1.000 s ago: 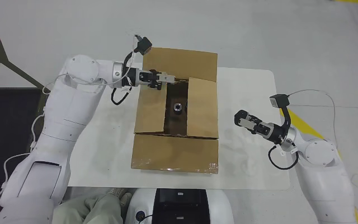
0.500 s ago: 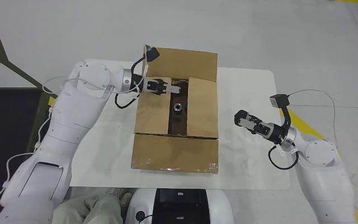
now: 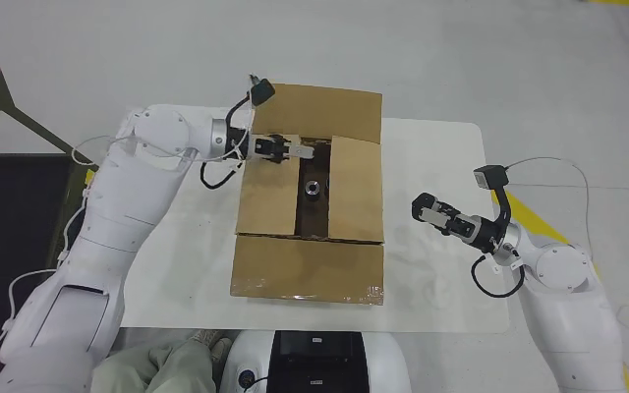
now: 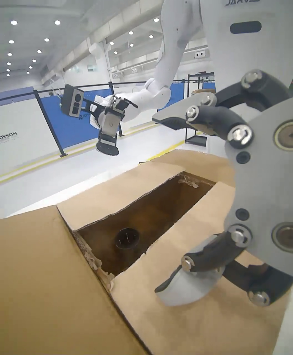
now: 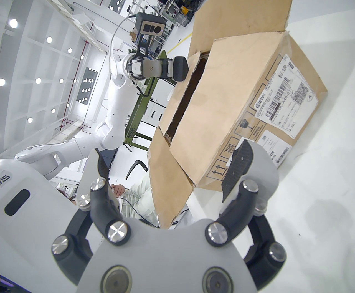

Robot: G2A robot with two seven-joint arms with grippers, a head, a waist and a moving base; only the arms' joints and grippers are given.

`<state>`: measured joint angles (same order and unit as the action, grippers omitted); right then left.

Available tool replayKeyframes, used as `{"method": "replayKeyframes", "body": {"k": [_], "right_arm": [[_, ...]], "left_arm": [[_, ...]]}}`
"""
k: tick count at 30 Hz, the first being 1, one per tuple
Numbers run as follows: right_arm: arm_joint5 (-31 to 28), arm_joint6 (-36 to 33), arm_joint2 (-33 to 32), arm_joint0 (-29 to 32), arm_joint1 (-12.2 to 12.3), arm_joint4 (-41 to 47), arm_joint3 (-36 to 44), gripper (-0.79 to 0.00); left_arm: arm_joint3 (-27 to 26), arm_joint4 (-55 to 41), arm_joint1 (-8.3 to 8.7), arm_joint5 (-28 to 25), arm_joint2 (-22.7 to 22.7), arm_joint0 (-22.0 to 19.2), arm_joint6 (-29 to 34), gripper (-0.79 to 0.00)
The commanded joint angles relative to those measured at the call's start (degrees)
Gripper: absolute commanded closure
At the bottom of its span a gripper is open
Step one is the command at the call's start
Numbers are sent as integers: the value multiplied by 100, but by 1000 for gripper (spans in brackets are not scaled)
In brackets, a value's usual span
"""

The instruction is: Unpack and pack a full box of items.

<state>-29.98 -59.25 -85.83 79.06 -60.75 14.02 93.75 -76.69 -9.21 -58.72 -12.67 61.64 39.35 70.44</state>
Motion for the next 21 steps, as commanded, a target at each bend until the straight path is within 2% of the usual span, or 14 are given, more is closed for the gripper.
{"method": "replayKeyframes", "body": {"k": [1, 9, 21], "right_arm": [[0, 0, 0, 0, 0, 0, 0, -785], [0, 0, 0, 0, 0, 0, 0, -785], [0, 0, 0, 0, 0, 0, 0, -785]], "left_arm": [[17, -138, 20, 9, 134, -16, -48, -785], [322, -193, 94, 43, 542, -191, -320, -785], [1547, 132, 104, 66, 631, -573, -894, -785]]}}
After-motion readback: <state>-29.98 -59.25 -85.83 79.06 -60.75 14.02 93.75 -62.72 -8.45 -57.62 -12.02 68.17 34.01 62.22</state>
